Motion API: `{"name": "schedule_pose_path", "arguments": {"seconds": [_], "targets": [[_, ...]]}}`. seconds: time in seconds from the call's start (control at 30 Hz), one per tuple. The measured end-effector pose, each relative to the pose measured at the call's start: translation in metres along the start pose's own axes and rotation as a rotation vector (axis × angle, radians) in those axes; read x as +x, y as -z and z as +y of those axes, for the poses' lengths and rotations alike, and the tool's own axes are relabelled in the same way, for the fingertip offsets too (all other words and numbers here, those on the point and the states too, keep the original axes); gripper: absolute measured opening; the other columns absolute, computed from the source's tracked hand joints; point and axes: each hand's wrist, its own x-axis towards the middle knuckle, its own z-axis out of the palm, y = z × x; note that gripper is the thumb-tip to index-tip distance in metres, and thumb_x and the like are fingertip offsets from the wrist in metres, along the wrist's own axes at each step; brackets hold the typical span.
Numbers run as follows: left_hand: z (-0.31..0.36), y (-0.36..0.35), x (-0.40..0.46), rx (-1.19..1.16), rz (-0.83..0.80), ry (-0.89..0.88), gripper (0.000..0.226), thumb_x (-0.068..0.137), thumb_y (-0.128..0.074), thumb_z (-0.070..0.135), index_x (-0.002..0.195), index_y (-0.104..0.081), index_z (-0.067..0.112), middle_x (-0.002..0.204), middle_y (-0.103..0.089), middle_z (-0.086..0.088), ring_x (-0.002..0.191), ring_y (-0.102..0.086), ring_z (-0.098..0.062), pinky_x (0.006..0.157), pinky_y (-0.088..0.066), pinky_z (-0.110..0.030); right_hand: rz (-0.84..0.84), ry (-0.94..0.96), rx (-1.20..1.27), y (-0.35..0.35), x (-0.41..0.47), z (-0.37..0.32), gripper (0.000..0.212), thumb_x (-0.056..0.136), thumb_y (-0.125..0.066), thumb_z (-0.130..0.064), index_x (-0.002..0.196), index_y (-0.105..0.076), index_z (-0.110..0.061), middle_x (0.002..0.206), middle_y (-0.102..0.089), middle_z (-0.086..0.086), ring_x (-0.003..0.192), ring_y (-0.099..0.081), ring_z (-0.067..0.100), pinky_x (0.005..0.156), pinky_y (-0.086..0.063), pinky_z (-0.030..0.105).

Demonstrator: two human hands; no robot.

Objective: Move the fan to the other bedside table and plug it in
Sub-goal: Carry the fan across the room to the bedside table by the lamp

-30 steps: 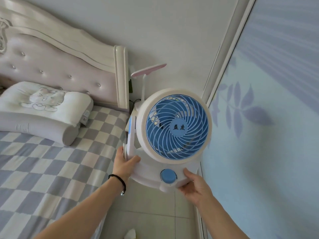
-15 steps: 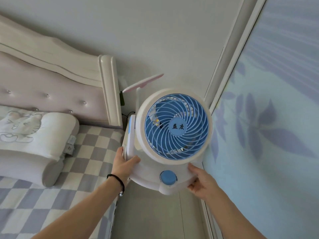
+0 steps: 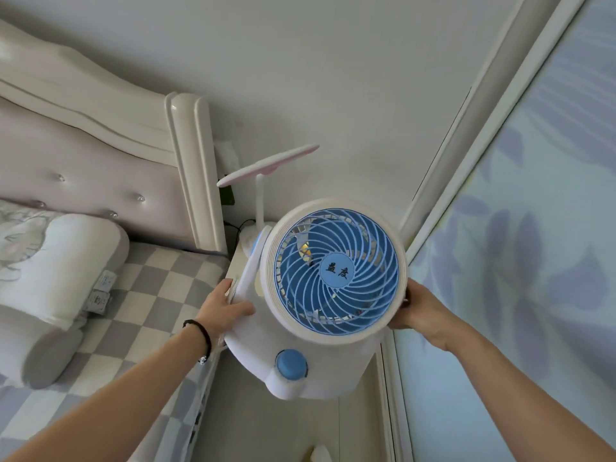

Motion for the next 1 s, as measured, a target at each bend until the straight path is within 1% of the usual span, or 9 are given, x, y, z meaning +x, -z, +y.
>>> {"name": "schedule_pose_path", "arguments": {"seconds": [0.1, 0.2, 0.27, 0.4, 0.5, 0.63, 0.73, 0.83, 1.0], "targets": [[0.011, -0.01, 0.02, 0.04, -0.011, 0.038, 0.038, 0.078, -0.058, -0.009, 0.11, -0.046, 0.008, 0.089, -0.059, -0.015, 0.067, -0.058, -0.023, 0.037, -0.048, -0.019, 0.008, -0.025, 0.005, 0.01, 0.026, 0.009, 0.07, 0.054, -0.079, -0.004, 0.118, -0.055, -0.019, 0.11, -0.066, 0.009, 0.106, -0.06, 0.027, 0.069, -0.057, 0.03], [0.016, -0.013, 0.038, 0.075, -0.031, 0.072, 0.039, 0.078, -0.06, -0.009, 0.108, -0.044, 0.009, 0.088, -0.058, -0.012, 0.068, -0.057, -0.021, 0.037, -0.048, -0.018, 0.005, -0.018, 0.006, 0.015, 0.044, 0.011, 0.067, 0.058, -0.08, 0.0, 0.116, -0.055, -0.019, 0.109, -0.066, 0.007, 0.106, -0.059, 0.026, 0.07, -0.057, 0.031], [0.019, -0.013, 0.053, 0.123, -0.007, 0.074, 0.041, 0.075, -0.064, -0.007, 0.106, -0.043, 0.01, 0.084, -0.055, -0.008, 0.067, -0.055, -0.018, 0.037, -0.047, -0.017, -0.006, -0.012, -0.003, 0.015, 0.057, 0.012, 0.069, 0.057, -0.082, -0.006, 0.118, -0.056, -0.022, 0.111, -0.066, 0.005, 0.107, -0.059, 0.025, 0.075, -0.058, 0.036], [0.026, -0.006, 0.087, 0.232, 0.011, 0.029, 0.041, 0.073, -0.067, -0.002, 0.102, -0.043, 0.015, 0.082, -0.052, -0.002, 0.068, -0.051, -0.012, 0.052, -0.042, -0.022, -0.012, 0.004, -0.004, 0.009, 0.079, 0.013, 0.075, 0.047, -0.085, -0.023, 0.117, -0.057, -0.027, 0.113, -0.067, 0.003, 0.109, -0.06, 0.025, 0.08, -0.058, 0.043], [0.028, 0.0, 0.116, 0.279, -0.025, 0.009, 0.037, 0.076, -0.063, -0.004, 0.096, -0.044, 0.019, 0.082, -0.051, -0.001, 0.068, -0.05, -0.011, 0.053, -0.04, -0.02, 0.02, 0.017, 0.013, 0.0, 0.094, 0.016, 0.07, 0.05, -0.085, -0.02, 0.114, -0.059, -0.031, 0.111, -0.068, 0.0, 0.109, -0.06, 0.025, 0.085, -0.056, 0.046], [0.017, 0.002, 0.154, 0.272, -0.064, -0.002, 0.04, 0.077, -0.06, -0.005, 0.106, -0.041, 0.013, 0.084, -0.051, -0.003, 0.069, -0.052, -0.013, 0.053, -0.045, -0.019, 0.085, 0.032, 0.024, -0.011, 0.12, 0.026, 0.054, 0.065, -0.079, -0.01, 0.113, -0.061, -0.027, 0.109, -0.069, 0.0, 0.107, -0.061, 0.021, 0.092, -0.053, 0.045], [0.002, -0.002, 0.178, 0.239, -0.066, 0.008, 0.046, 0.069, -0.066, 0.003, 0.106, -0.041, 0.015, 0.092, -0.052, -0.008, 0.076, -0.053, -0.021, 0.065, -0.051, -0.029, 0.119, 0.017, 0.021, -0.015, 0.142, 0.035, 0.045, 0.074, -0.072, -0.002, 0.113, -0.062, -0.022, 0.108, -0.069, 0.001, 0.105, -0.062, 0.02, 0.093, -0.052, 0.048], [-0.014, -0.008, 0.2, 0.254, -0.079, 0.016, 0.053, 0.06, -0.065, 0.015, 0.108, -0.041, 0.016, 0.092, -0.053, -0.005, 0.083, -0.054, -0.024, 0.071, -0.051, -0.033, 0.164, 0.007, 0.01, -0.018, 0.163, 0.045, 0.041, 0.078, -0.068, -0.001, 0.112, -0.061, -0.021, 0.106, -0.069, -0.001, 0.102, -0.063, 0.018, 0.088, -0.054, 0.04], [-0.038, -0.022, 0.236, 0.22, -0.076, -0.063, 0.047, 0.077, -0.063, 0.001, 0.113, -0.039, 0.019, 0.09, -0.052, 0.005, 0.081, -0.053, -0.015, 0.063, -0.046, -0.022, 0.204, 0.026, 0.01, -0.013, 0.191, 0.065, 0.039, 0.081, -0.065, -0.002, 0.113, -0.06, -0.022, 0.106, -0.068, -0.001, 0.099, -0.063, 0.014, 0.074, -0.055, 0.025]]}}
